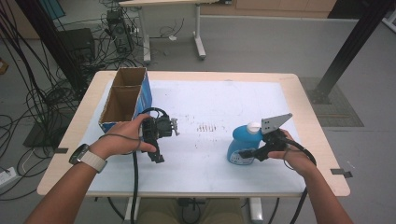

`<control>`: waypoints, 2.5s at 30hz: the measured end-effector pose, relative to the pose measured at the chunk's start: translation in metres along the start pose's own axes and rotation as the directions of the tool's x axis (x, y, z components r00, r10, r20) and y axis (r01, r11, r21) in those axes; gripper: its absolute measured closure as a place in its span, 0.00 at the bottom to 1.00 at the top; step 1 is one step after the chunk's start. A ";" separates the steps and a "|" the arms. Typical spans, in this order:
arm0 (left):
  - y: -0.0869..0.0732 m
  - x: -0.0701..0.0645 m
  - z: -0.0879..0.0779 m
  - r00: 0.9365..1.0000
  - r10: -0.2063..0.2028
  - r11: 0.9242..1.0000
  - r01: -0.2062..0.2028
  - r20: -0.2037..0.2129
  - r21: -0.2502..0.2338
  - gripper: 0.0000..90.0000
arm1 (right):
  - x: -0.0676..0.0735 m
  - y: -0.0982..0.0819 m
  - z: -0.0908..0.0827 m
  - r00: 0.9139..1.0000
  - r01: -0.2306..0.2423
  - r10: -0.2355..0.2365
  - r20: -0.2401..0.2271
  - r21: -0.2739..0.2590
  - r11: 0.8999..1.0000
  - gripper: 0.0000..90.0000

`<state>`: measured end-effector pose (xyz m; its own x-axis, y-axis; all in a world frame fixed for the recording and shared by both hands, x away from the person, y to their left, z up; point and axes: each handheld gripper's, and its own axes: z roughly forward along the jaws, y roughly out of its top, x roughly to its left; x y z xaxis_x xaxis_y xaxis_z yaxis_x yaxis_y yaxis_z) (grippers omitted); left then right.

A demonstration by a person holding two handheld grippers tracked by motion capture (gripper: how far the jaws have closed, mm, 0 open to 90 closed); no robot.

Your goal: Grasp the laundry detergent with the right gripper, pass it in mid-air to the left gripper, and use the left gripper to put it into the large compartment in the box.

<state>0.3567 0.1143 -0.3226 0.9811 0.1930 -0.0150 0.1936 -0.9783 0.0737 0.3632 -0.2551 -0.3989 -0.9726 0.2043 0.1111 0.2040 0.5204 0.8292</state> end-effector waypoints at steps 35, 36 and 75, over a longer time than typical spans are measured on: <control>0.000 0.000 0.001 1.000 0.005 1.000 -0.005 0.004 0.002 0.13 | 0.000 -0.004 0.001 1.000 0.020 -0.020 0.001 -0.042 0.999 0.45; 0.000 0.000 0.001 1.000 0.002 1.000 -0.002 0.004 0.002 0.13 | 0.000 -0.004 0.001 1.000 0.020 -0.020 0.001 -0.041 0.999 0.45; 0.001 0.000 0.002 1.000 0.004 1.000 -0.003 0.004 -0.008 0.13 | 0.001 -0.006 0.001 0.999 0.034 -0.034 0.015 -0.056 0.998 0.48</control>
<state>0.3566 0.1134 -0.3244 0.9818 0.1892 -0.0183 0.1901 -0.9784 0.0815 0.3607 -0.2572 -0.4045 -0.9771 0.1992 0.0749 0.1640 0.4801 0.8617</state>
